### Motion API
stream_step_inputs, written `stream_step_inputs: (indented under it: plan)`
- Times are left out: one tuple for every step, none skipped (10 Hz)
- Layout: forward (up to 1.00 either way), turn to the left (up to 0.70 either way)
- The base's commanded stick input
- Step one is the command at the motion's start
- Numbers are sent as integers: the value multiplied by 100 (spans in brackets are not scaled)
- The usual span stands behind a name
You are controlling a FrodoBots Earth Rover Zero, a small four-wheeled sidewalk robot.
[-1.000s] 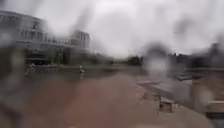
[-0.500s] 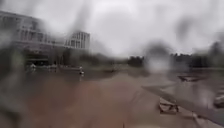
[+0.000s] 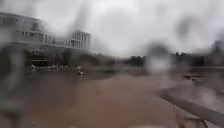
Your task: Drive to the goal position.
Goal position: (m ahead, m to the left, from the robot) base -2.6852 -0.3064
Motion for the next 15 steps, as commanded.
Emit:
stream_step_inputs:
  plan:
    - [100,0]
    - [100,0]
    - [100,0]
    - [100,0]
    - [100,0]
    - [100,0]
    - [100,0]
    - [100,0]
    - [100,0]
    - [100,-6]
    - [100,-18]
    - [100,-40]
    - [100,-40]
    - [100,-28]
    - [100,0]
